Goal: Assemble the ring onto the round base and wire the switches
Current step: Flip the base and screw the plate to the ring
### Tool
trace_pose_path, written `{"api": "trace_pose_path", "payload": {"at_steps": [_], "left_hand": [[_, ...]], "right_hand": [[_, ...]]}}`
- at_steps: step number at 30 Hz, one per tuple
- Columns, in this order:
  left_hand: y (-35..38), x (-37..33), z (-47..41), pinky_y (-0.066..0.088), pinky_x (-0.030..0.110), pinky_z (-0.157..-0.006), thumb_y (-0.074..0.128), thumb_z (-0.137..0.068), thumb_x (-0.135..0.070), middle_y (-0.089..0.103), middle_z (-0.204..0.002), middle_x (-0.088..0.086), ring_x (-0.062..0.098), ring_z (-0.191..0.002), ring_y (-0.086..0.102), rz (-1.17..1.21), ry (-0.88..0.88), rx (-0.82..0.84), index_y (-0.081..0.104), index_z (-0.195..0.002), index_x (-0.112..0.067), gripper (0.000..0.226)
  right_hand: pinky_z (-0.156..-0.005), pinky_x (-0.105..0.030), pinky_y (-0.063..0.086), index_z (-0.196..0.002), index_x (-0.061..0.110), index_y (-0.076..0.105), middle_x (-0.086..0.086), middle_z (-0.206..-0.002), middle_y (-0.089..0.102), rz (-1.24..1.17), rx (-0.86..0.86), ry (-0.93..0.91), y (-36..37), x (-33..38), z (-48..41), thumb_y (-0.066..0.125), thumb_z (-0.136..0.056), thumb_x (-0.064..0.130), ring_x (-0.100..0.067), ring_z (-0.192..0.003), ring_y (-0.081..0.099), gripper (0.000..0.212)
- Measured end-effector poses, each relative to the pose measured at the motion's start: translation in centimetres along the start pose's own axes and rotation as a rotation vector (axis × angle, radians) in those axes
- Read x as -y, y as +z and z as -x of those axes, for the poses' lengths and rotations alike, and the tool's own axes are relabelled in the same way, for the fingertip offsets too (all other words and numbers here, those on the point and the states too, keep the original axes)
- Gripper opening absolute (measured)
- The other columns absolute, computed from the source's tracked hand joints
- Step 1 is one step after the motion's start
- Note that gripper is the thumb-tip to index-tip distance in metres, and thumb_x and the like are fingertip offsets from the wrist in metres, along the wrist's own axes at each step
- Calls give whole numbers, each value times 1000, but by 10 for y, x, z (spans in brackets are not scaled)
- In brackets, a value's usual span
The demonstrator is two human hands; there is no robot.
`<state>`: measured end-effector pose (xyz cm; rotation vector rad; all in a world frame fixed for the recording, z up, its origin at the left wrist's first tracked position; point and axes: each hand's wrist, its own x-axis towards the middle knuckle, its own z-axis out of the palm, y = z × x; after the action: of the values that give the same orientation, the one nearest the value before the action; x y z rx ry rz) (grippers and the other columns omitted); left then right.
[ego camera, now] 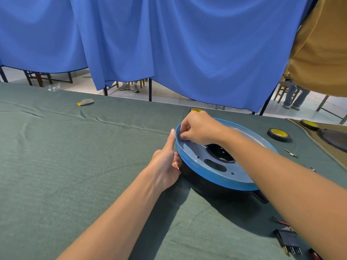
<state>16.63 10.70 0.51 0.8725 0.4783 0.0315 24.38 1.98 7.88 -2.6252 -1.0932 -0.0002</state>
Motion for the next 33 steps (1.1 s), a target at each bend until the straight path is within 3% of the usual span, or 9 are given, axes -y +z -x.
{"api": "trace_pose_path", "payload": {"at_steps": [4, 7, 10, 13, 17, 22, 25, 29, 33], "left_hand": [[-1, -1, -1, 51, 38, -97, 62, -74, -74, 65, -101, 16, 27, -92, 61, -64, -19, 63, 63, -121, 0, 88], [2, -2, 1, 59, 34, -81, 62, -71, -77, 73, -93, 8, 23, -82, 69, -153, -9, 87, 69, -111, -7, 81], [4, -5, 4, 56, 27, -56, 68, -80, -58, 70, -75, 6, 19, -65, 67, -212, 8, 44, 67, -104, -8, 55], [3, -14, 8, 59, 30, -64, 72, -79, -38, 69, -78, 11, 23, -68, 67, -248, -31, -9, 63, -102, -2, 43], [3, -21, 11, 58, 30, -62, 71, -72, -28, 66, -82, 12, 25, -65, 65, -272, -52, -35, 59, -103, 3, 45], [5, -21, 14, 55, 30, -68, 68, -70, -28, 65, -70, 10, 23, -61, 63, -301, -51, -53, 59, -97, 1, 41], [7, -19, 16, 56, 30, -63, 67, -70, -30, 66, -64, 9, 23, -57, 63, -310, -42, -65, 59, -95, -1, 39], [8, -17, 17, 57, 33, -64, 70, -73, -45, 67, -83, 10, 24, -70, 66, -335, -50, -90, 58, -102, -1, 54], [8, -23, 18, 51, 31, -62, 61, -77, -67, 64, -87, 11, 23, -71, 64, -505, -10, -107, 61, -100, -6, 65]], "right_hand": [[-59, -24, 45, -81, 19, 73, 9, -71, 63, -33, -90, 2, -10, -7, 10, 64, -90, 28, -6, -71, 59, 16], [-64, -26, 44, -71, 24, 68, 14, -63, 60, -41, -145, 61, -29, -26, 29, 64, -90, 30, -3, -68, 54, 20], [-70, -30, 48, -68, 26, 66, 13, -66, 61, -40, -190, 172, -46, -56, 54, 64, -90, 29, -18, -81, 56, 22], [-76, -33, 50, -75, 21, 71, 10, -70, 66, -31, -278, 278, -57, -87, 82, 64, -90, 27, -21, -85, 60, 18], [-75, -32, 48, -77, 19, 72, 3, -76, 68, -5, -402, 429, -60, -121, 115, 63, -90, 26, -16, -80, 60, 17], [-72, -34, 52, -77, 27, 65, -3, -96, 69, 151, -159, 608, -38, -151, 146, 65, -88, 27, -22, -85, 62, 11], [-75, -38, 54, -86, 24, 65, -10, -102, 66, 152, -105, 684, -21, -158, 156, 64, -86, 26, -29, -90, 61, 3], [-79, -42, 53, -100, 14, 62, -14, -105, 61, 174, -107, 730, -5, -163, 160, 60, -87, 26, -35, -90, 58, 18], [-71, -39, 51, -90, 12, 59, -13, -97, 61, 178, -248, 754, -8, -158, 154, 55, -91, 26, -34, -84, 57, 14]]}}
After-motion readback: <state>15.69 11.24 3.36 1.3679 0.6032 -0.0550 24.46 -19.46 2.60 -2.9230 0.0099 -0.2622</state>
